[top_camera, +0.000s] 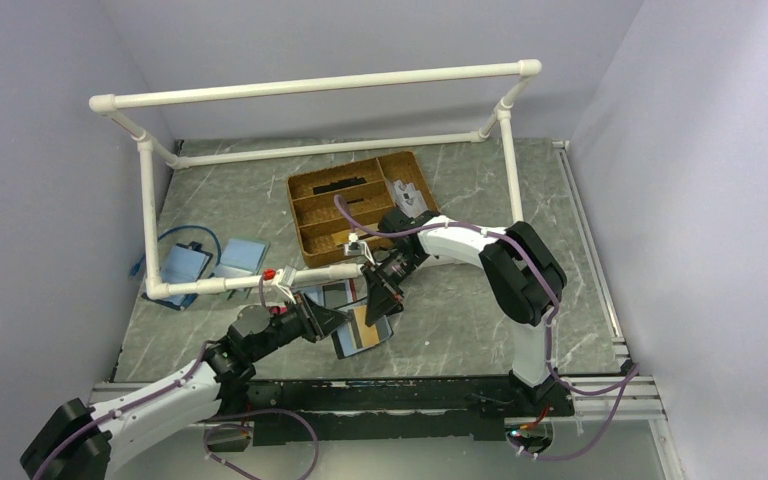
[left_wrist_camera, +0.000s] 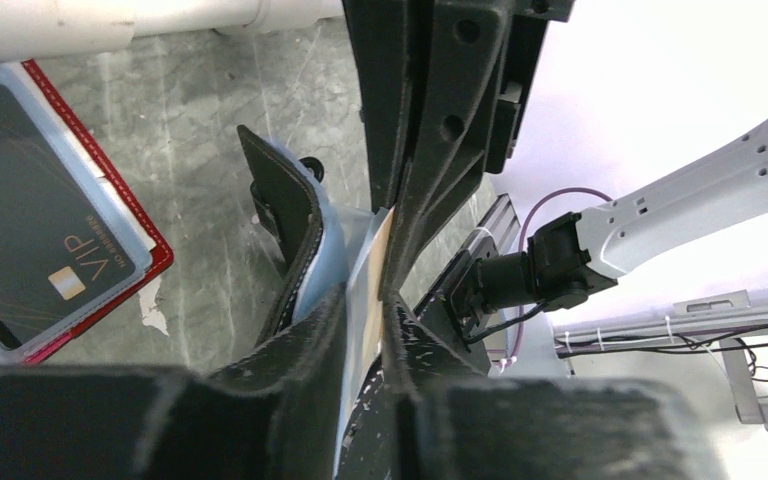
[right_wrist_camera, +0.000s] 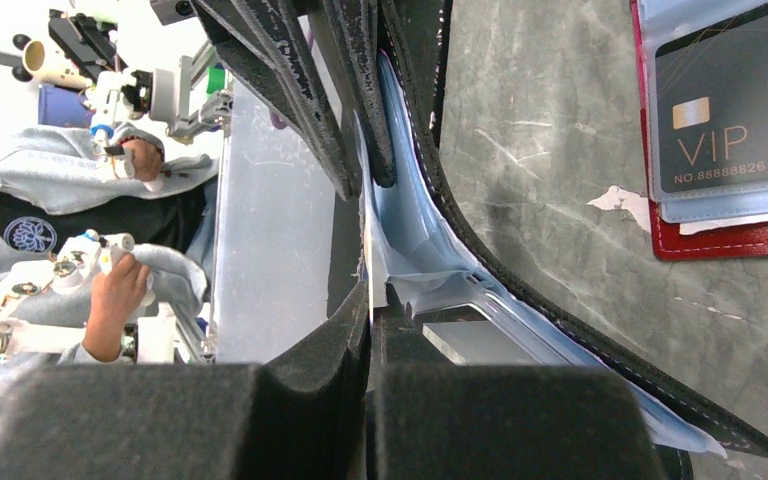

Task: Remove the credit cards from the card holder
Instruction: Remove the credit card from the card holder.

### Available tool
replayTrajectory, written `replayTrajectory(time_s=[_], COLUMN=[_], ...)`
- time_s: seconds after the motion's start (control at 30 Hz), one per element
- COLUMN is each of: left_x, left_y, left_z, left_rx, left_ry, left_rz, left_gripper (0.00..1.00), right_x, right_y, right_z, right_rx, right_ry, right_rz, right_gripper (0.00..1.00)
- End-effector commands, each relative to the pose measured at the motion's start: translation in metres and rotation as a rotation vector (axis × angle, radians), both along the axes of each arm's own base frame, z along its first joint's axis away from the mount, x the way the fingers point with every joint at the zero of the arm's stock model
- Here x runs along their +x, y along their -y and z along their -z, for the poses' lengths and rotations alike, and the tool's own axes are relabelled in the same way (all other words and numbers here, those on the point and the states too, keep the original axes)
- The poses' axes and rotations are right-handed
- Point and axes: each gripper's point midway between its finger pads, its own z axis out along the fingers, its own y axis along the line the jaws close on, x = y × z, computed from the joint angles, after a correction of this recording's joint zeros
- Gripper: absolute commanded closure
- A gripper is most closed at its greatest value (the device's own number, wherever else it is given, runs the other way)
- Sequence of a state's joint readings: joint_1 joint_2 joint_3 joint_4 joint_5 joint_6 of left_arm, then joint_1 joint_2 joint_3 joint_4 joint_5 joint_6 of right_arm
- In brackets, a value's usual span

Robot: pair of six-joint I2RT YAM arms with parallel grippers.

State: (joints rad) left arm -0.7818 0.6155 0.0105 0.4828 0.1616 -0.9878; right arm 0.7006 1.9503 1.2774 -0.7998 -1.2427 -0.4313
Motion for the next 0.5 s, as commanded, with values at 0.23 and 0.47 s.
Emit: replayTrajectory(time_s=[0.23,0.47], left_x=[-0.009,-0.011], left_y=[-0.001,-0.004], left_z=[0.011,0.018], left_rx=[-0.01,0.025], left_ry=[-0.017,-0.025], left_rz=[0.038,0.045], left_gripper=[1.0,1.0], right_x=[0.013,0.014], right_y=[-0.001,0.003], right_z=[-0.005,0.001], right_rx=[0.052,0.044], right_ry=[0.048,0.052], right_rz=[0.002,-0.002], right_gripper=[1.0,1.0])
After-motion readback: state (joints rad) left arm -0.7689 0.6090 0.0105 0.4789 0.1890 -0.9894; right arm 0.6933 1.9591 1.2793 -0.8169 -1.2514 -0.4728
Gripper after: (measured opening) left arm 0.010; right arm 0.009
